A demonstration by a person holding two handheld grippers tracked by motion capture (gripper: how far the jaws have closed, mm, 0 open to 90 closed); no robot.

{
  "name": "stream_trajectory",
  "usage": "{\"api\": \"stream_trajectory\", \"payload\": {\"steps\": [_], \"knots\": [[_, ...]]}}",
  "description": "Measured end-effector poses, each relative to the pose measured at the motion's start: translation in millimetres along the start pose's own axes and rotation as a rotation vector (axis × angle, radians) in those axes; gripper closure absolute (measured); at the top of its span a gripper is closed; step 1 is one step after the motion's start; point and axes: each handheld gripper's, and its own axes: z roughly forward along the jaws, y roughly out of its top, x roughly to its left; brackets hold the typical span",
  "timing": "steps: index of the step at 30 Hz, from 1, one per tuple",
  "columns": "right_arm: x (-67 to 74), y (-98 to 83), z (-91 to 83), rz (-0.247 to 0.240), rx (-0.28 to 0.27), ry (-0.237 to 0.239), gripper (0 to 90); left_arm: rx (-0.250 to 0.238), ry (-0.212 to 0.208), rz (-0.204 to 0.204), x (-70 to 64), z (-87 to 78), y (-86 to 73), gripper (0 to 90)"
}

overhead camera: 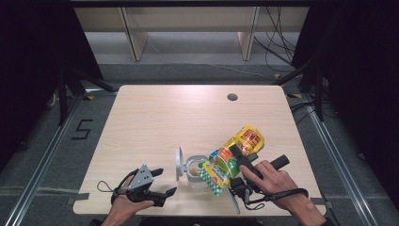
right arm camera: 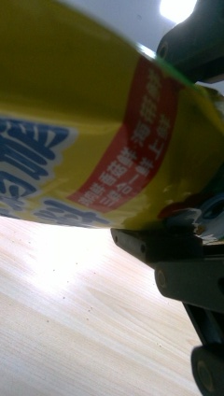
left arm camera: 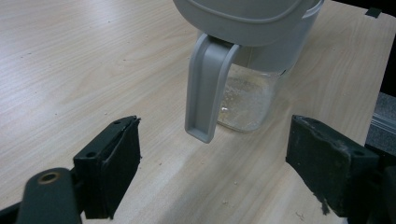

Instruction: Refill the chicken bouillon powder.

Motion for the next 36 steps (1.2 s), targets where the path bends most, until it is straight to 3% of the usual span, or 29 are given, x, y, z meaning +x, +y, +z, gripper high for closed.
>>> {"api": "stream_trajectory", "payload": {"steps": [2,3,18,20,24,29,30,36], "knots": [[1.4,0.9,0.1,0.022,-0.009,-0.01,45.9,0.001,-0.001,0.005,0.2,0.0,0.0,16.9],[-1.1,0.4,-0.5,-0.014,-0.008,-0.003,45.9,0.009,0.001,0.013,0.9,-0.6,0.1,17.0],[-0.3,1.2,1.0,-0.015,0.01,-0.01,46.1,0.011,0.006,0.013,0.7,-0.7,0.3,16.9],[-2.5,0.9,2.1,-0.052,-0.008,-0.021,46.1,0.0,0.0,0.003,0.1,-0.1,0.0,16.9],[-2.6,1.1,1.2,-0.081,0.006,-0.029,46.1,0.008,0.001,0.008,0.6,-0.6,0.0,16.9],[-1.6,1.1,0.8,-0.091,0.006,-0.029,46.2,0.012,0.006,0.011,0.6,-0.4,0.0,16.9],[-1.2,2.0,0.5,-0.105,0.009,-0.026,46.2,0.014,-0.003,0.028,1.6,-0.3,0.4,16.9],[0.6,4.6,1.7,-0.106,0.006,-0.027,47.7,0.012,0.006,0.011,0.7,-0.5,0.0,16.9]]}}
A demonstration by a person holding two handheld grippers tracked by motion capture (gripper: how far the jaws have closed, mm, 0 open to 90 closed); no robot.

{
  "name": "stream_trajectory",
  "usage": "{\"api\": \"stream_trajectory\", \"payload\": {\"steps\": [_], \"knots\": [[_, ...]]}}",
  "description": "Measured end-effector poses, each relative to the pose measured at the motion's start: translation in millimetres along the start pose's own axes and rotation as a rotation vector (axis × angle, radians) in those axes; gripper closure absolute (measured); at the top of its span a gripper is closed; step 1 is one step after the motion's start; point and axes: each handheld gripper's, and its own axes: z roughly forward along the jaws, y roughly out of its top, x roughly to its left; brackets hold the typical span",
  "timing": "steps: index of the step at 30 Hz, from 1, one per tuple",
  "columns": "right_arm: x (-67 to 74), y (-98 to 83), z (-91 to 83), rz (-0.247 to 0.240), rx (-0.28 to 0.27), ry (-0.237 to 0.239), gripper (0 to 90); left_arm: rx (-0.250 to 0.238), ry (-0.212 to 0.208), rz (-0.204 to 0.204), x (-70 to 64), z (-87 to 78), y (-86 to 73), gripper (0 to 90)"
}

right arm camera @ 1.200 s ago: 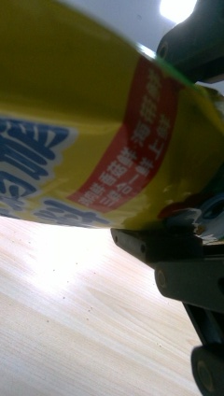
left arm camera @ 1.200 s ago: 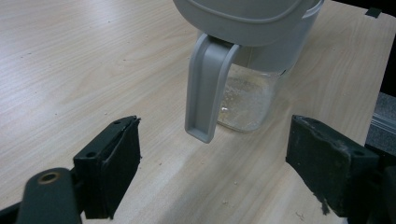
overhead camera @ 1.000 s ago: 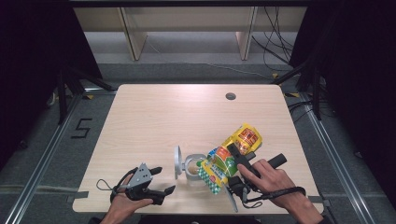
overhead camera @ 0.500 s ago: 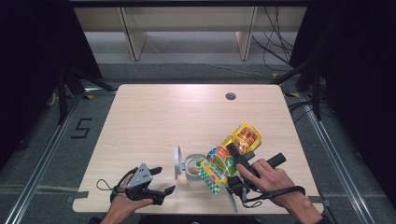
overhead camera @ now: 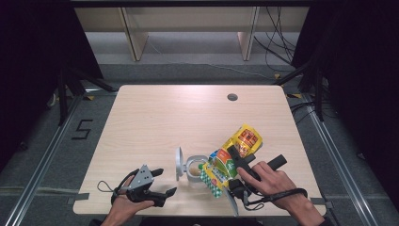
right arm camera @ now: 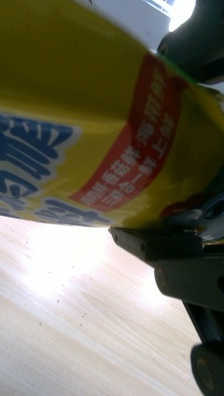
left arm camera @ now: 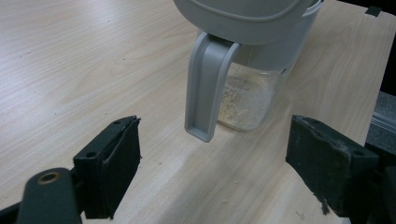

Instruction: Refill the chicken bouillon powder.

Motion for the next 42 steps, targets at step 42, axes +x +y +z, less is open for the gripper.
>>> {"api": "stream_trajectory", "payload": {"steps": [42], "knots": [[1.9,2.0,1.1,0.033,0.01,0.017,49.0,0.001,-0.008,0.015,0.7,0.2,0.3,16.9]]}}
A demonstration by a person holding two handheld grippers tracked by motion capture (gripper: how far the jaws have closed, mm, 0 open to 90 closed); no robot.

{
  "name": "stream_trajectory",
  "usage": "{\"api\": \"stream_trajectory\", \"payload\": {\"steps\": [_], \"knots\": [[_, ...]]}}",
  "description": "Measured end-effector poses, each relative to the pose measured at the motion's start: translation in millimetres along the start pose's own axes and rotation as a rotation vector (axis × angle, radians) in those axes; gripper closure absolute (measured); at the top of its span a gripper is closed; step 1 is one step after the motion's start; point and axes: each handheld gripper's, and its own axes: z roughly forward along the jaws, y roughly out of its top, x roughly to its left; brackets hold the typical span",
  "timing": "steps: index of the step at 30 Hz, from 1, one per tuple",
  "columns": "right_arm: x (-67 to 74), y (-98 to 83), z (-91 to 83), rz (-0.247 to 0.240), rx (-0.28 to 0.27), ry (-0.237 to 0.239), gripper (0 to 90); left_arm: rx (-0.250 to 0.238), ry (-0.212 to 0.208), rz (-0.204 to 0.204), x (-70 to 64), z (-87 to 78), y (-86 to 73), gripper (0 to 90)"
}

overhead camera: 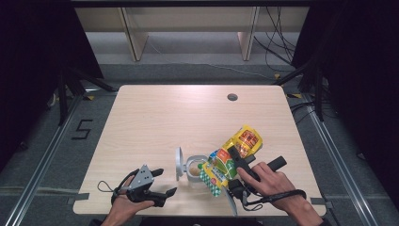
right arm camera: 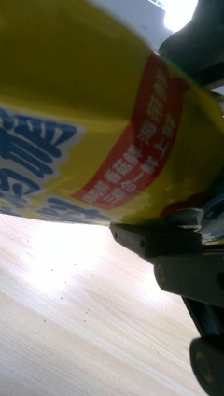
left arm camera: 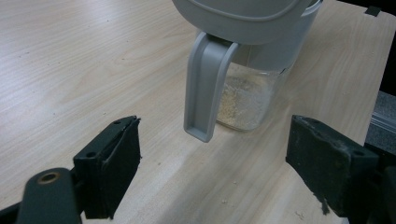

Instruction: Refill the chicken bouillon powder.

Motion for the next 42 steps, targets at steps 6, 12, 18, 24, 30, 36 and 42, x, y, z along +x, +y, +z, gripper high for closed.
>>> {"api": "stream_trajectory", "payload": {"steps": [6,12,18,24,30,36,42], "knots": [[-2.5,2.8,-1.5,-0.001,0.01,0.002,49.1,0.001,0.001,-0.001,0.1,-0.1,-0.1,17.0],[-3.8,8.2,-3.5,0.043,0.057,0.032,49.2,-0.003,0.004,-0.013,-0.8,-0.1,-0.2,16.9],[-5.5,10.7,-3.0,0.04,0.067,0.037,49.2,-0.004,0.002,-0.017,-1.0,0.2,-0.4,17.0],[-4.5,15.1,-3.5,0.065,0.092,0.044,49.4,-0.003,0.002,-0.017,-1.1,0.2,-0.3,16.9],[-6.8,17.5,-3.0,0.029,0.077,0.04,49.6,0.001,-0.001,-0.017,-0.7,0.1,-0.1,17.0],[-7.9,20.3,-3.0,0.017,0.076,0.044,49.8,0.0,-0.001,-0.017,-1.1,0.2,-0.2,16.9],[-6.3,19.4,-3.2,0.046,0.088,0.05,49.8,0.001,-0.002,-0.017,-1.0,0.2,-0.1,17.0]]}}
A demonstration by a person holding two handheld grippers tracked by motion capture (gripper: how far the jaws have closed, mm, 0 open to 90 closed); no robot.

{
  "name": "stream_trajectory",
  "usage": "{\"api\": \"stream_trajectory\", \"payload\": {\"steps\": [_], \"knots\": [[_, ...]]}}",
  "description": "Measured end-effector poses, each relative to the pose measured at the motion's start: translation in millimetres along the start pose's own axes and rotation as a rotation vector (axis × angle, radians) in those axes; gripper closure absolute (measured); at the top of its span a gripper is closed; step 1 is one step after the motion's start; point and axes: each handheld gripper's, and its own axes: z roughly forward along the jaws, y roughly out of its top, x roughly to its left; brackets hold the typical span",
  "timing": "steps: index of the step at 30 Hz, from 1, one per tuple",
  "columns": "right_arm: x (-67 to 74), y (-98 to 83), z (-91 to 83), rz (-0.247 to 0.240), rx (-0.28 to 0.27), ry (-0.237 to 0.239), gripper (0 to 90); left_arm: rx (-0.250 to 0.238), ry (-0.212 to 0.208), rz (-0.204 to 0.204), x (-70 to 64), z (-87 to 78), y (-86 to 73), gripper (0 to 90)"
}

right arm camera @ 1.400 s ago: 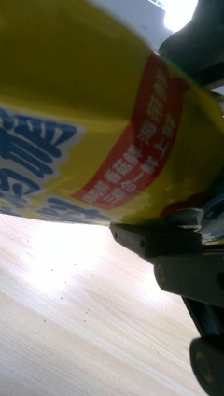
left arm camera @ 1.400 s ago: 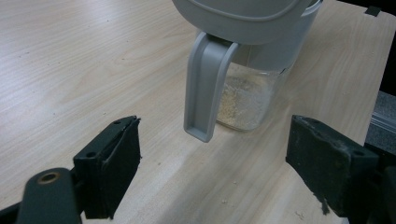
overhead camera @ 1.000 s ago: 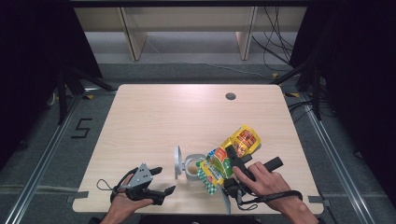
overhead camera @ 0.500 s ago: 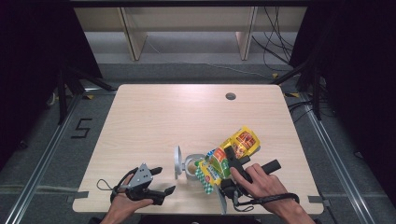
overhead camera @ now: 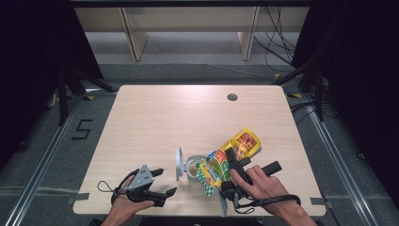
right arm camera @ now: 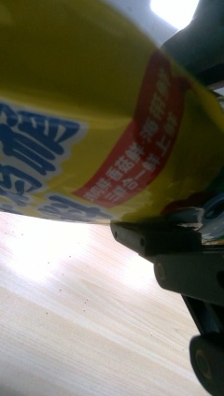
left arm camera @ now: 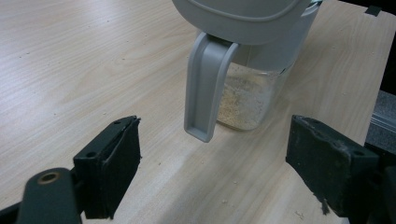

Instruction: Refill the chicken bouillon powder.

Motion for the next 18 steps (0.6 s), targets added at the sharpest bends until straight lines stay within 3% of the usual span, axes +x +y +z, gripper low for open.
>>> {"api": "stream_trajectory", "payload": {"steps": [7,10,11,12,15,16,18], "knots": [[0.0,-0.6,0.2,-0.011,0.007,-0.009,49.8,-0.002,0.004,0.006,0.2,0.3,-0.1,16.9],[-2.4,-0.4,0.6,-0.04,0.0,-0.013,49.8,0.001,0.008,0.004,-0.3,0.2,0.1,17.0],[-2.0,-0.7,0.1,-0.029,0.002,-0.002,49.8,0.021,0.015,0.026,1.4,-0.8,0.4,16.9],[-2.2,-1.1,0.6,-0.034,0.005,-0.017,49.9,-0.002,0.002,0.006,0.2,0.5,0.0,17.0],[-2.4,-1.7,1.0,-0.04,0.002,-0.021,49.9,-0.002,0.002,0.006,0.1,0.3,0.0,16.9],[0.2,-2.7,-0.3,0.0,0.017,-0.002,49.9,-0.004,-0.003,-0.005,-0.3,0.6,0.1,16.9],[-0.9,-3.0,0.4,-0.02,0.012,-0.022,49.9,0.002,-0.001,0.004,0.3,0.2,0.2,16.9]]}}
